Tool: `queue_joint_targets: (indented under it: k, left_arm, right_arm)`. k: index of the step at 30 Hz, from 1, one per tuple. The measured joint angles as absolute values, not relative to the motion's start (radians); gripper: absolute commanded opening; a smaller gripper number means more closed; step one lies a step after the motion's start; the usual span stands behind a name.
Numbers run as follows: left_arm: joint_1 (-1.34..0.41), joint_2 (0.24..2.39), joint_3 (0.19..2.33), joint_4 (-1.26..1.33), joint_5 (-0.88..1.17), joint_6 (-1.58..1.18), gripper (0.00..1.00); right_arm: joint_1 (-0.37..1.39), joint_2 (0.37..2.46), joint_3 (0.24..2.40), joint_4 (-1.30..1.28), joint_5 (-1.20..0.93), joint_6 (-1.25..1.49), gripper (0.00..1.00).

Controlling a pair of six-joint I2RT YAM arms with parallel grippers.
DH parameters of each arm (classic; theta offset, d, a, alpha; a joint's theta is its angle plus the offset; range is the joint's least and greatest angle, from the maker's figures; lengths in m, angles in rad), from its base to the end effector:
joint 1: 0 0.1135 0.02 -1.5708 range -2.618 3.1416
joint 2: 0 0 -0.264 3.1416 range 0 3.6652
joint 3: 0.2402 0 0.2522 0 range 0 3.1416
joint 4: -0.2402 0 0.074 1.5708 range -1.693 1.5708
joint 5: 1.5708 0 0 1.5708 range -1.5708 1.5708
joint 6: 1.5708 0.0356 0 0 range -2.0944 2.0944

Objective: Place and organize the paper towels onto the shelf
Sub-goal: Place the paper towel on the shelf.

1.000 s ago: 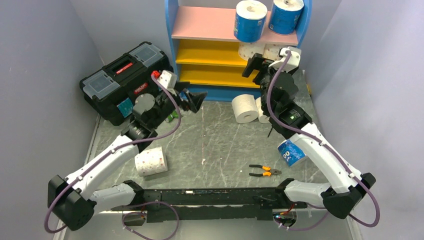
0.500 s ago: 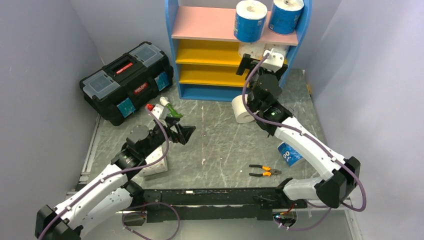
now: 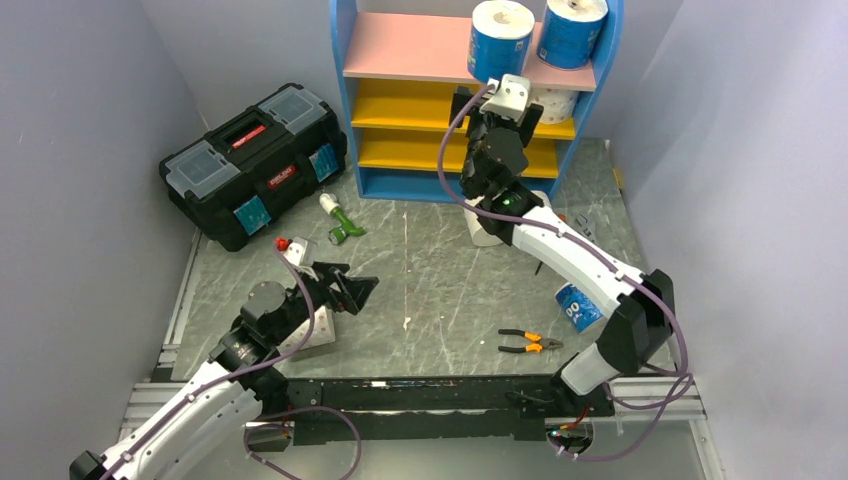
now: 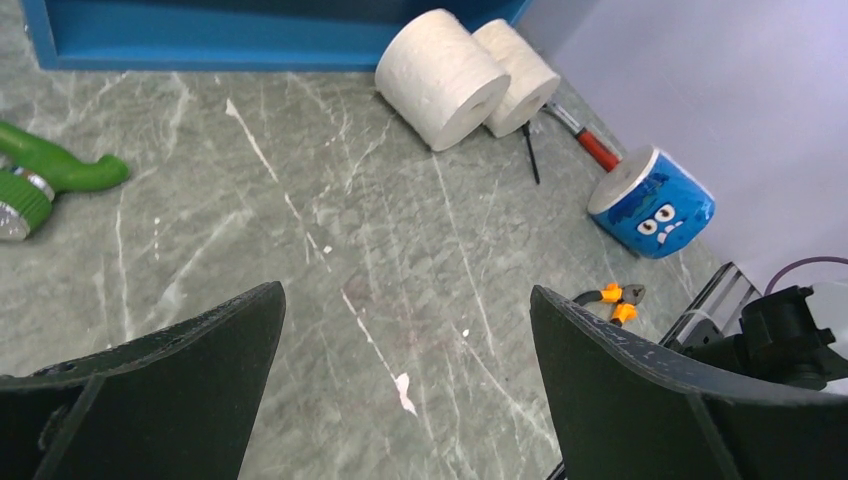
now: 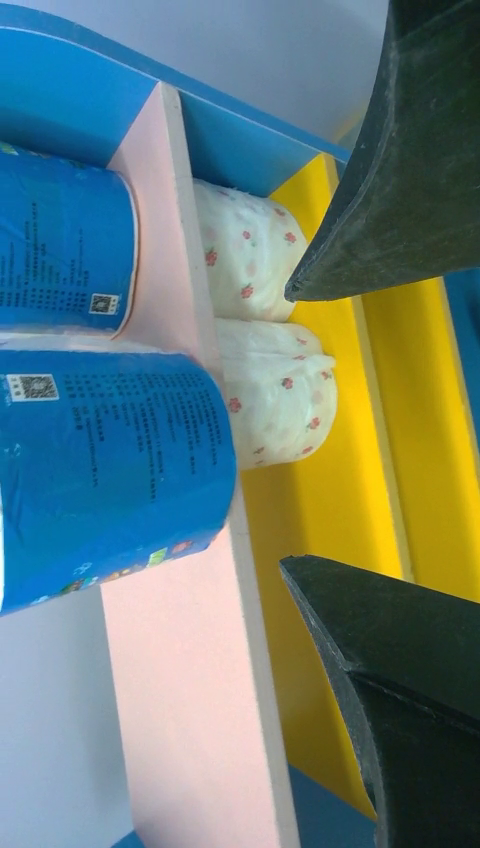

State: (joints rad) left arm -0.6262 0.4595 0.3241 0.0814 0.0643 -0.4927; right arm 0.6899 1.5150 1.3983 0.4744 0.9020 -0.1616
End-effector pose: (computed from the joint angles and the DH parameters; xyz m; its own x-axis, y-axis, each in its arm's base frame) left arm 0.1150 -0.0860 0.2511 -0.3398 -0.3368 -0.8781 0.5404 0.6942 -0.4754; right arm 0.2843 0.1984 0.4418 0.2388 0.0677 -0.9687 0.2134 0.9695 0.1204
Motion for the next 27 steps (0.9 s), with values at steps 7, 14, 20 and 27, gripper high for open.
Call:
queue_joint_targets:
  k: [7, 14, 20, 27]
  left_arm:
    - [-0.627, 0.434, 0.313, 0.016, 0.049, -0.516, 0.99]
    - [-0.628, 0.410, 0.313, -0.006, 0.036, -0.518, 0.99]
    - [-0.628, 0.430, 0.312, -0.007, 0.036, -0.518, 0.98]
    - [-0.628, 0.466, 0.312, -0.005, 0.036, -0.518, 0.98]
  right_arm:
    - [0.688, 1.630, 1.479, 0.595, 0.953, -0.263, 1.00]
    - [0.665, 1.666, 1.513, 0.609, 0.970, -0.274, 1.00]
    - [0.638, 1.666, 1.528, 0.597, 0.964, -0.256, 1.00]
    - [0.604, 1.692, 1.600, 0.558, 0.952, -0.231, 1.00]
